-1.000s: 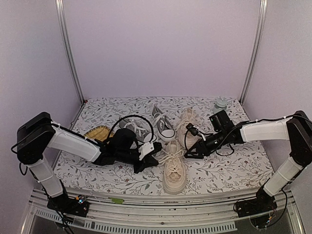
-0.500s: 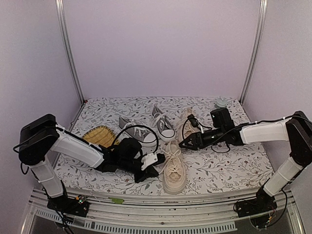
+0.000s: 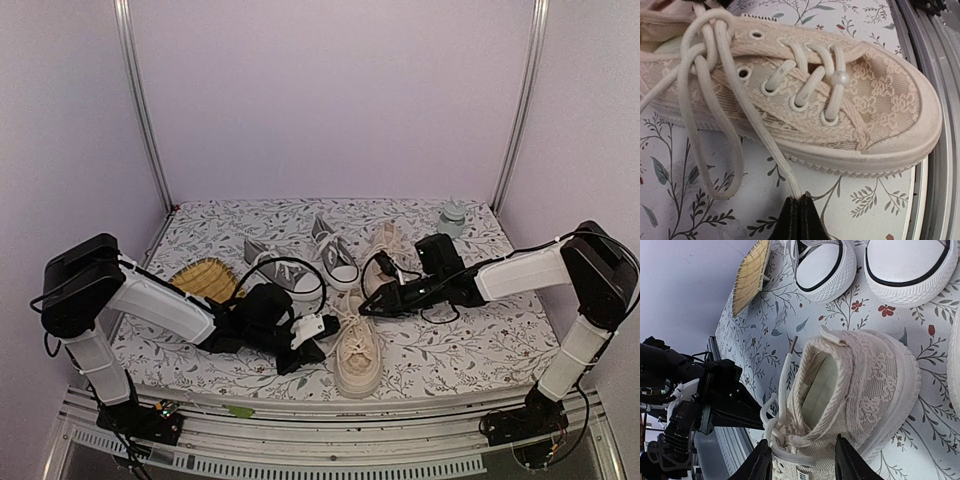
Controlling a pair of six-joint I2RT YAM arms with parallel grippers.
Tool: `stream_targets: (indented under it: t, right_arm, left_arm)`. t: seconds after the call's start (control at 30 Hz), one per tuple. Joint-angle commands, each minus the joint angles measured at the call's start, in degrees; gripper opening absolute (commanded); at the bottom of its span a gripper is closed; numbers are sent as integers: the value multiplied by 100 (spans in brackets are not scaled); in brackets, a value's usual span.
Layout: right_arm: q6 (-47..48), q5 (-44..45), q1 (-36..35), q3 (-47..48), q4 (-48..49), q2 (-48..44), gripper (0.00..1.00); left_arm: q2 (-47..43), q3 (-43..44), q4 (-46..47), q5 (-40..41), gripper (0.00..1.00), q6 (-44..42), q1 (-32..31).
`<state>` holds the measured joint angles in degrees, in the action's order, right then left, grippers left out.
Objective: Tie the shoes
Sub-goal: Tie the loops with the shoelace on the shoe, then pull the loops with the shoelace from the shoe.
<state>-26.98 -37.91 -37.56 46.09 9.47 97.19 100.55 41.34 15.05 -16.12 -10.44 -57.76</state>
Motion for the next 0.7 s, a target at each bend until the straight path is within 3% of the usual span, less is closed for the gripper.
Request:
stream_targets:
  t: [0.0, 0.33, 0.4, 0.53, 0.67]
  right_arm:
    - [-81, 59, -66, 148, -51, -8, 40]
    - [97, 166, -61, 280, -432, -183, 4]
    - [180, 178, -68, 292, -549, -229, 2]
    - [354, 99, -67, 325, -739, -263, 1]
    - [425, 20, -72, 341, -799, -252, 1]
  left_arm:
    - [75, 116, -72, 21, 0, -10, -75]
    - [50, 155, -143, -107, 0, -117, -103]
    - [-88, 141, -175, -236, 1, -150, -111]
    - [-613, -63, -216, -380, 23, -389, -70]
    - [-919, -182, -276, -1, 28, -558, 114]
